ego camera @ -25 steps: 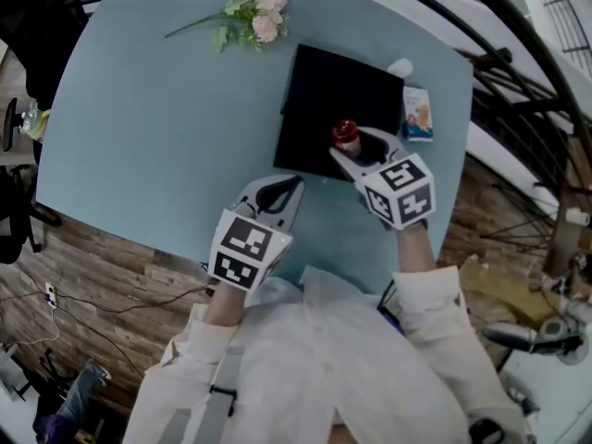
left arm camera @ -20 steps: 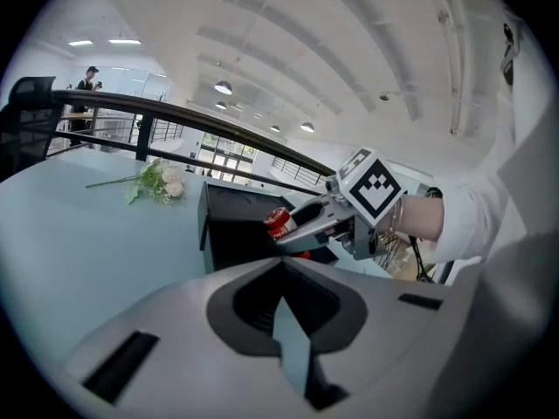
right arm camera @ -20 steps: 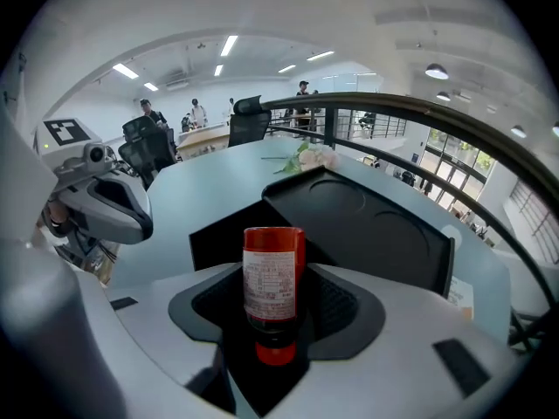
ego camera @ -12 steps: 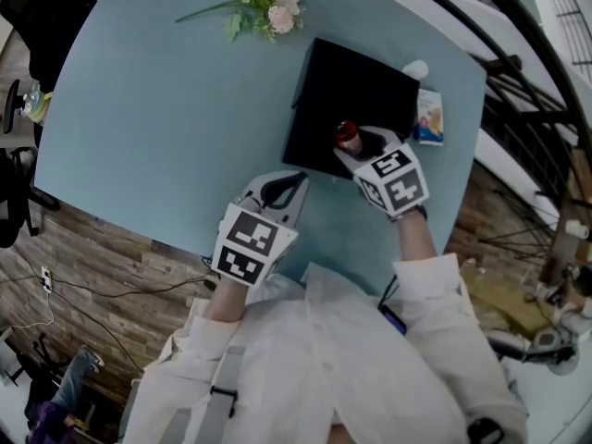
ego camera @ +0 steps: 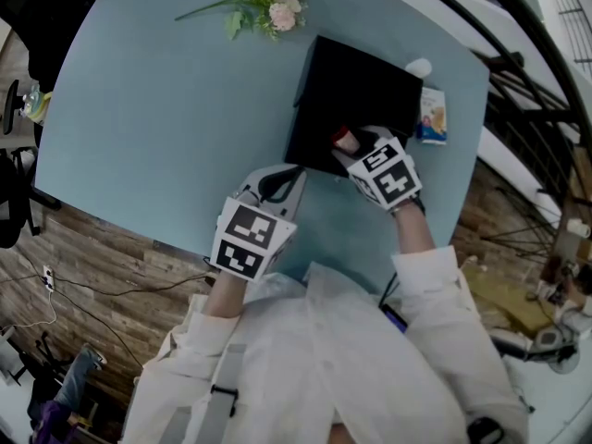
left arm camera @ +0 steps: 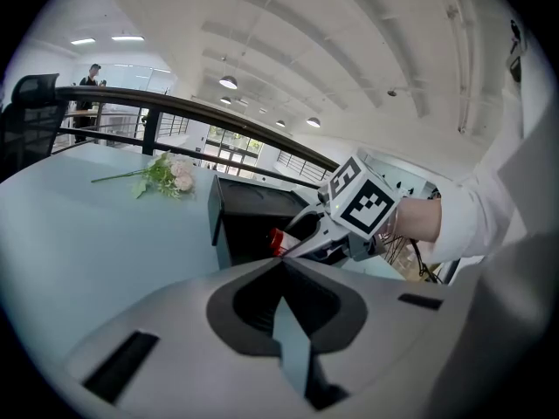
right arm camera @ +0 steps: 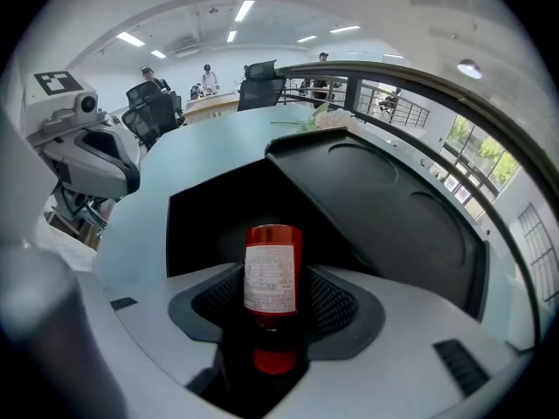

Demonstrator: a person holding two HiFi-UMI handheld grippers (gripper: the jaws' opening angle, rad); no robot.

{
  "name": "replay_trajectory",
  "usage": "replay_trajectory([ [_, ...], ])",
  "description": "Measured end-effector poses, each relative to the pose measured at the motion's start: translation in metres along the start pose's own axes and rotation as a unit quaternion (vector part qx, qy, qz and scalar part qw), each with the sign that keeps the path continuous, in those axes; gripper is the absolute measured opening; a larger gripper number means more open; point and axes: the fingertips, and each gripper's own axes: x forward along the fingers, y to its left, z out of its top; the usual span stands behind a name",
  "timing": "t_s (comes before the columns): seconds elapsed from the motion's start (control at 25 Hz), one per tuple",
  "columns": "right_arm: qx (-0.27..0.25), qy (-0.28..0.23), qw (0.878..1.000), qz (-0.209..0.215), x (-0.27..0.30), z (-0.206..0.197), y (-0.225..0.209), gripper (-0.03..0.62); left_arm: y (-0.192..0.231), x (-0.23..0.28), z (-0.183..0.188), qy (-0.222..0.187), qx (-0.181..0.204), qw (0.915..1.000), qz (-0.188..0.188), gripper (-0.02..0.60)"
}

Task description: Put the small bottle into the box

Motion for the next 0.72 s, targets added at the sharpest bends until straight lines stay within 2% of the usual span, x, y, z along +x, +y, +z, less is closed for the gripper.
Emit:
replay_trajectory([
  [0.36,0.004,0.001,1.0,0.001,0.001,-0.001,0.008,0.209,0.008,-0.004,-0.001,0.004,0.003,1.0,0.005,0.002],
  [0.6,-0.001,-0.008,1.0,-0.016,-0.01,-0.002,0.011,0.209,0.007,-0.005,-0.001,0.014,0.027,0.9995,-0.006,0.002],
  [0.72,0.02,-0.027,0.999,-0.02,-0.025,0.0,0.014,0.209,0.006,-0.008,0.002,0.014,0.031,0.9994,-0.006,0.002],
])
